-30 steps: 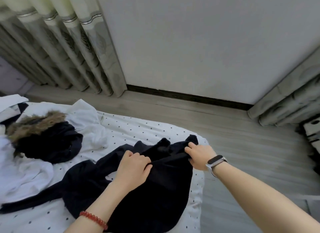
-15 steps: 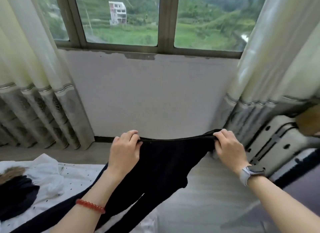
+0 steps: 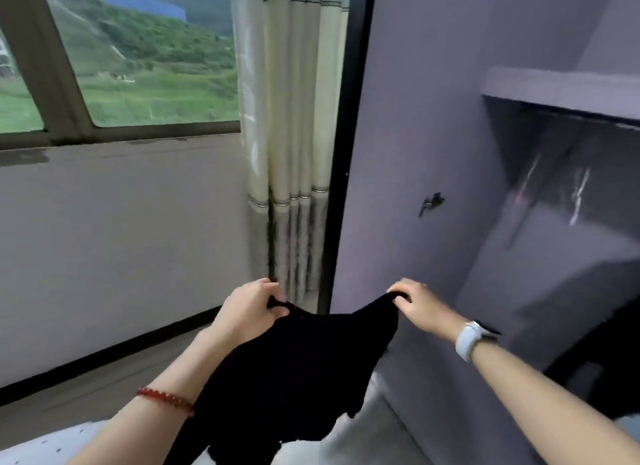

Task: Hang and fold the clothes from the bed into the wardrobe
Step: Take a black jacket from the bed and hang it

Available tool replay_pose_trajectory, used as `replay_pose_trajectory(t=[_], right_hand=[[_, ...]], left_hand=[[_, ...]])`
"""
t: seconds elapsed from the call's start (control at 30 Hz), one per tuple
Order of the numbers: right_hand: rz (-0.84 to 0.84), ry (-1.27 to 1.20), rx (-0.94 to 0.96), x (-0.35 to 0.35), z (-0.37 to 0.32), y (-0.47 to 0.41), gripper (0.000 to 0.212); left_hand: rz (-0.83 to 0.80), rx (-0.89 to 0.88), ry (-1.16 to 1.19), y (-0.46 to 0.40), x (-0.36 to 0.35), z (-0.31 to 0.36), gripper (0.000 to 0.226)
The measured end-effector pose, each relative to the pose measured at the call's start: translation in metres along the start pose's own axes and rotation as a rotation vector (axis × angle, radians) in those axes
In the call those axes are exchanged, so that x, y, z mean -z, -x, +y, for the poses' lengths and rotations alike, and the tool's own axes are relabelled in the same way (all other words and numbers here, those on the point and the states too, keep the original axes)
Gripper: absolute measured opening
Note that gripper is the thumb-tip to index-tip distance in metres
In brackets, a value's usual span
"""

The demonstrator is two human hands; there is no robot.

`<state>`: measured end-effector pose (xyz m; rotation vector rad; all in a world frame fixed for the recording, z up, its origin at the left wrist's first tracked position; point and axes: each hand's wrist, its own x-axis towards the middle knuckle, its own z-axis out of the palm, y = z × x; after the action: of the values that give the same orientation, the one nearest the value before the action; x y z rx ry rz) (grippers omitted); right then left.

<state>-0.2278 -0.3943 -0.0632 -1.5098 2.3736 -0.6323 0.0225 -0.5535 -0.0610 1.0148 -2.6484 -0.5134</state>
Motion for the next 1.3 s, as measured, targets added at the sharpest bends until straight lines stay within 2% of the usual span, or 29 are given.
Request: replay_pose_trajectory(t=[0.13,0.2,0.27,0.4,0.47,0.57,0.67,0.77,0.8,0.87,0.93,0.97,1.07,1.17,1.3], right_hand=[[0.343,-0.185,-0.175,0.036,0.052,0.016,0.021],[0.492,-0.207,-0.265,0.059,0.078,0.026,0.022],[0.563,-0.225,-0.316,0.077,0.097,0.032,0.023],[0.634,-0.261,-0.38,0.109,0.136,0.037,0.022],[0.68,-0.294,-0.417,0.121,0.154,0.035,0.02],[0.748,-0.345,-0.462,0.144,0.187,0.023,0.017],[0.674,-0.364,-0.543,0.158,0.222,0.009,0.019],[0.501,-0.452,-0.653,0.173,0.26,-0.01,0.021],[0.536,-0.429,-0.673,0.179,0.274,-0.019,0.023],[0.765,-0.336,-0.718,0.196,0.3,-0.038,0.025],[0.994,-0.433,-0.744,0.215,0.318,-0.057,0.026],[1.052,-0.548,-0.749,0.225,0.328,-0.07,0.026],[1.03,-0.833,-0.747,0.249,0.34,-0.095,0.015],[0.981,-0.855,-0.758,0.257,0.348,-0.113,0.011],[0.983,-0.853,-0.75,0.25,0.358,-0.127,0.022]], left_hand=[[0.062,-0.056,0.183,-0.043,-0.029,0.076,0.01],[0.019,-0.09,0.234,-0.065,-0.044,0.113,0.011],[-0.031,-0.1,0.253,-0.083,-0.054,0.139,0.013],[-0.079,-0.119,0.25,-0.13,-0.078,0.193,0.021],[-0.123,-0.113,0.155,-0.156,-0.089,0.215,0.029],[-0.18,-0.158,0.014,-0.201,-0.106,0.254,0.025],[-0.129,-0.187,0.0,-0.238,-0.116,0.284,0.023],[-0.15,-0.22,0.201,-0.278,-0.127,0.313,0.02],[-0.17,-0.22,0.297,-0.291,-0.132,0.322,0.025],[-0.183,-0.223,0.404,-0.317,-0.143,0.338,0.032],[-0.206,-0.24,0.442,-0.332,-0.15,0.35,0.032],[-0.215,-0.254,0.453,-0.341,-0.155,0.356,0.034],[-0.222,-0.258,0.477,-0.358,-0.162,0.365,0.025],[-0.206,-0.25,0.522,-0.375,-0.163,0.364,0.021],[-0.171,-0.237,0.512,-0.388,-0.164,0.357,0.02]])
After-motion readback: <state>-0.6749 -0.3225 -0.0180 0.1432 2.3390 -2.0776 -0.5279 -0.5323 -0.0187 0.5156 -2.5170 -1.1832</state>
